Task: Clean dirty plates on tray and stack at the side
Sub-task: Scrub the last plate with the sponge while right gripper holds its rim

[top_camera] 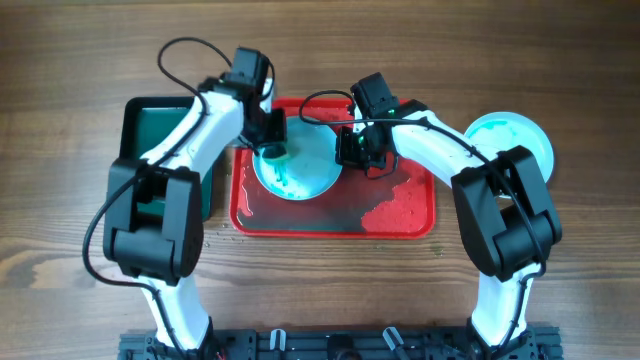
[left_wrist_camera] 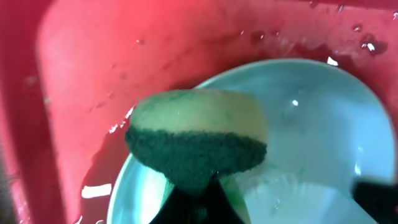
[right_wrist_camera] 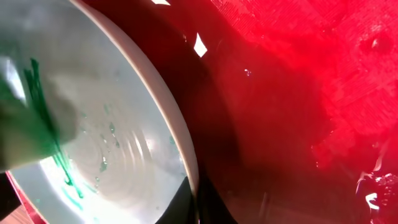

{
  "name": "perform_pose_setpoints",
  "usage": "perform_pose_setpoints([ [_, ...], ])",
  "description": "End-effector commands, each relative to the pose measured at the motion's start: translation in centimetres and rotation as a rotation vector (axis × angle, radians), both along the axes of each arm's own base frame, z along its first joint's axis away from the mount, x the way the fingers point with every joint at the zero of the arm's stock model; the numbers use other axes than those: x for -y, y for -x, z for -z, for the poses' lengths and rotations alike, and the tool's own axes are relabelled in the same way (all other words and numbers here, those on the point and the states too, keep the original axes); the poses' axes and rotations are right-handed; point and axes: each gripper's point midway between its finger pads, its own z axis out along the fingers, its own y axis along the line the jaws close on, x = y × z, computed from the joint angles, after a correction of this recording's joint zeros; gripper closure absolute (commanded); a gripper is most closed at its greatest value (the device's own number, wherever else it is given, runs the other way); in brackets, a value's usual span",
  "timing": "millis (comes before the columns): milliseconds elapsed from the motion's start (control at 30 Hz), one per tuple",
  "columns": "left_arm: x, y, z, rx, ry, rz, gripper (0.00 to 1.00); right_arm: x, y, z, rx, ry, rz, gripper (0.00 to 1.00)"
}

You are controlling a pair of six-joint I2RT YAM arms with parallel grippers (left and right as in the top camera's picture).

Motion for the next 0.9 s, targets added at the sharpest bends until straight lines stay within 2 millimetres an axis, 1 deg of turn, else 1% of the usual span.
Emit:
perform_pose_setpoints([
  [0, -0.6, 1.1, 2.1, 0.004, -0.049, 0.04, 0.96, -0.5, -0.4, -0.1, 0.003, -0.029, -0.016, 0.96],
  [100, -0.5, 2.4, 2.9, -0.035, -0.048, 0.052, 0.96, -0.6, -0.4, -0.1, 0.004, -0.031, -0.016, 0.96],
  [133, 0.2, 3.3, 2.9, -0.065, -0.019, 0.096, 0.96, -0.6, -0.4, -0.1, 0.004, -0.031, -0.016, 0.96],
  [167, 1.4, 4.9, 2.8, -0.11, 0.036, 0.191, 0.96, -0.6, -0.4, -0.1, 0.004, -0.031, -0.016, 0.96],
  [200, 2.9, 7.3, 2.5, -0.179, 0.105, 0.293, 0.96, -0.6, -0.4, -0.1, 0.004, -0.031, -0.016, 0.96],
  [233, 3.5, 8.6, 2.3, -0.217, 0.123, 0.341, 0.96, -0.6, -0.4, -0.1, 0.005, -0.032, -0.016, 0.96],
  [333, 5.2, 11.0, 1.9, -0.269, 0.165, 0.442, 0.96, -0.6, -0.4, -0.1, 0.004, -0.032, -0.016, 0.96],
  [367, 5.7, 10.9, 2.0, -0.257, 0.164, 0.459, 0.96, -0.6, -0.4, -0.1, 0.005, -0.032, -0.016, 0.96],
  [433, 6.5, 9.9, 2.0, -0.201, 0.17, 0.471, 0.96, -0.6, -0.4, -0.1, 0.005, -0.032, -0.016, 0.96],
  [467, 6.7, 8.8, 2.0, -0.162, 0.166, 0.451, 0.96, -0.6, -0.4, -0.1, 0.004, -0.032, -0.016, 0.96],
  [500, 6.5, 7.5, 2.2, -0.121, 0.138, 0.4, 0.96, -0.6, -0.4, -0.1, 0.004, -0.031, -0.016, 0.96],
  [533, 5.5, 5.2, 2.5, -0.058, 0.072, 0.303, 0.96, -0.6, -0.4, -0.1, 0.004, -0.031, -0.016, 0.96],
  [600, 3.6, 2.0, 2.5, 0.045, -0.04, 0.151, 0.96, -0.6, -0.4, -0.1, 0.004, -0.031, -0.016, 0.96],
  [667, 1.4, -0.8, 2.0, 0.157, -0.153, 0.006, 0.96, -0.6, -0.4, -0.1, 0.004, -0.031, -0.016, 0.96],
  [700, 0.7, -1.4, 1.8, 0.184, -0.188, -0.034, 0.96, -0.6, -0.4, -0.1, 0.004, -0.031, -0.016, 0.96],
  [767, -0.5, -2.0, 1.5, 0.211, -0.245, -0.103, 0.96, -0.6, -0.4, -0.1, 0.004, -0.031, -0.016, 0.96],
  [833, -2.2, -1.2, 1.6, 0.188, -0.311, -0.201, 0.96, -0.6, -0.4, -0.1, 0.004, -0.031, -0.016, 0.96],
  [867, -3.1, -0.1, 1.9, 0.145, -0.338, -0.258, 0.96, -0.6, -0.4, -0.1, 0.004, -0.031, -0.016, 0.96],
])
